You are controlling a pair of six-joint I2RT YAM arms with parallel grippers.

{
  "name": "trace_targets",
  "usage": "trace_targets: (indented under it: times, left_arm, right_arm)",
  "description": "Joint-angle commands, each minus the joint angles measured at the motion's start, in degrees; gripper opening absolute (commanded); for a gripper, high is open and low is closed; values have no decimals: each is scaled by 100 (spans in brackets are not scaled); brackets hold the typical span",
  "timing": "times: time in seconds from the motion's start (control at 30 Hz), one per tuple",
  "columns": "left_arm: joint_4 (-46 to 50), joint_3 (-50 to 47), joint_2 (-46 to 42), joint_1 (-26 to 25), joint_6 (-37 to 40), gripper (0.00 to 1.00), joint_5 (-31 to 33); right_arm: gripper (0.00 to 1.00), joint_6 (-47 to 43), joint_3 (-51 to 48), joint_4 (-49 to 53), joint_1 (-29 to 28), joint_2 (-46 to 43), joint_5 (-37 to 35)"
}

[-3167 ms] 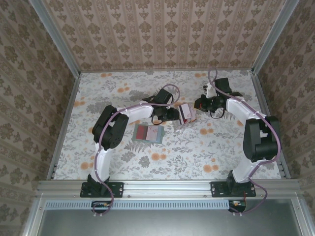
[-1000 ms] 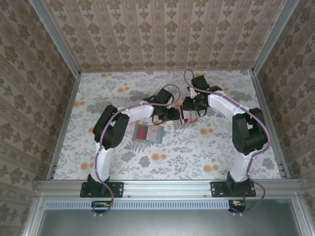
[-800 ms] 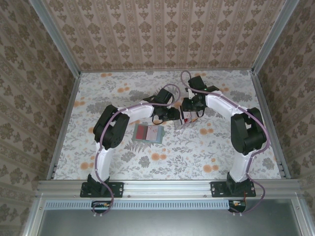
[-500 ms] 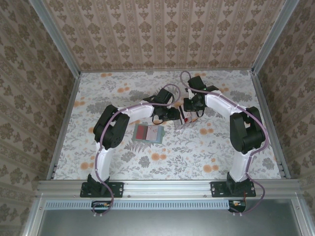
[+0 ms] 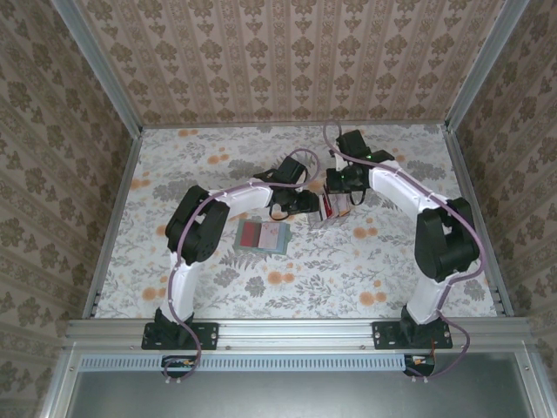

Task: Put the credit cards into the card holder

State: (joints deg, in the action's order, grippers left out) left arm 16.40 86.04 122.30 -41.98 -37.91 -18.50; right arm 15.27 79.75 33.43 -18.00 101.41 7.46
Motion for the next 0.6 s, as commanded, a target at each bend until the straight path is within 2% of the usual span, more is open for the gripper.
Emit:
trace_targets:
  times: [0.0, 0.3, 0.57]
  left_arm:
    - [568, -67, 123, -31, 2, 42, 152]
    - [778, -137, -536, -37, 91, 43, 328]
    - [998, -430, -1325, 38, 212, 45, 620]
  right_arm:
    - [0, 183, -235, -231, 166, -415, 597]
    - [0, 599, -794, -872, 382, -1113, 1360]
    - [0, 1047, -1318, -1354, 293, -1593, 1889]
